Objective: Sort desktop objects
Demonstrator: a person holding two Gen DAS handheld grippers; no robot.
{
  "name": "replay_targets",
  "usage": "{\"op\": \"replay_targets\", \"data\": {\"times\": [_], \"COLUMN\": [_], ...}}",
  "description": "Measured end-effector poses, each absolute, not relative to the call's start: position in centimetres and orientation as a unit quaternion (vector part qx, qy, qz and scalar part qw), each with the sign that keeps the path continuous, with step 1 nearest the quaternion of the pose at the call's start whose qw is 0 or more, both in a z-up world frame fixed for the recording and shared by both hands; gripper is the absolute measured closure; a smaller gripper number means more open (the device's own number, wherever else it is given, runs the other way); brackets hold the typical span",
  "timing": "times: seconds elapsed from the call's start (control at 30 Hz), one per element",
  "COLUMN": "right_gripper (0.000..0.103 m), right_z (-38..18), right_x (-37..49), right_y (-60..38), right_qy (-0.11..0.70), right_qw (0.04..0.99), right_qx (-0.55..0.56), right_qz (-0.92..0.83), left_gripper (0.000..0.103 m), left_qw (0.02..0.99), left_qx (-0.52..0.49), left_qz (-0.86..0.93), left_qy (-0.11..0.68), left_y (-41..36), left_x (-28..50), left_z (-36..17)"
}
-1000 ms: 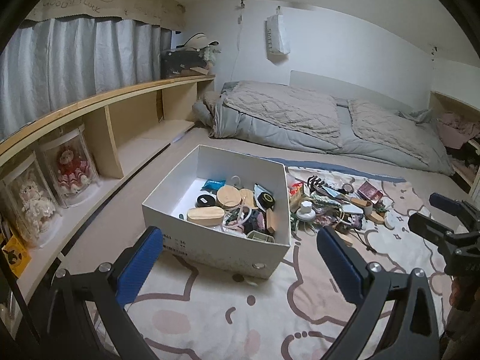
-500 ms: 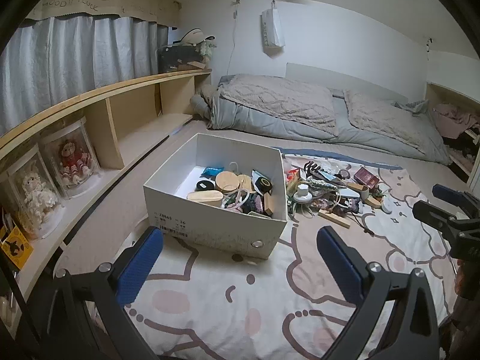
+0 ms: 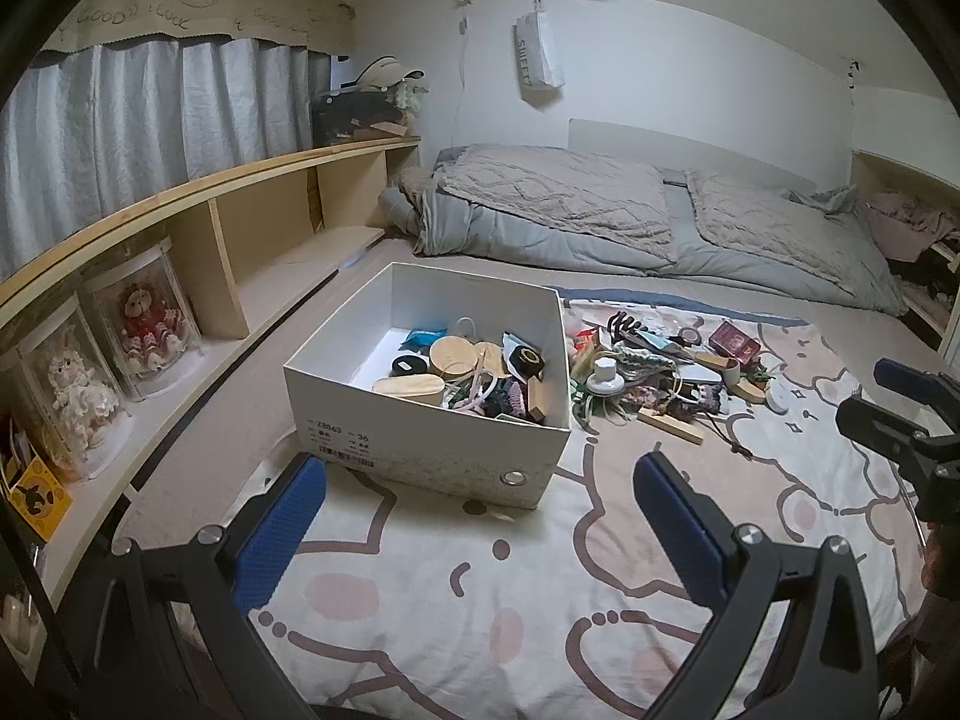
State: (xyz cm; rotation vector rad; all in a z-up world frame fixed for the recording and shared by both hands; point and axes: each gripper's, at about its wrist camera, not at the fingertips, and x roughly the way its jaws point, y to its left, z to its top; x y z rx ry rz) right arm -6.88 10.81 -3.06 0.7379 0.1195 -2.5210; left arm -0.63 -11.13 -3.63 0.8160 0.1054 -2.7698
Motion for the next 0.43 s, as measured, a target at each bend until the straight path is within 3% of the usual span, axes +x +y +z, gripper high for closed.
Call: {"op": "replay_targets", "data": {"times": [0.43], "right_gripper": [0.000], "right_z": [-3.79], "right_x": [-6.73], "right_y": [10.94], "right_qy": [0.043], "right_qw": [0.261], "right_qx": [0.280], "right_qz": [-0.923], "left_gripper": [0.000], "left_qw": [0.129], "left_qx": [0.281], "left_qz": [-0.951], "left_qy": [0.034], "left_y": [-10.78], "left_x": [-0.64], "left_z": [-3.50]}}
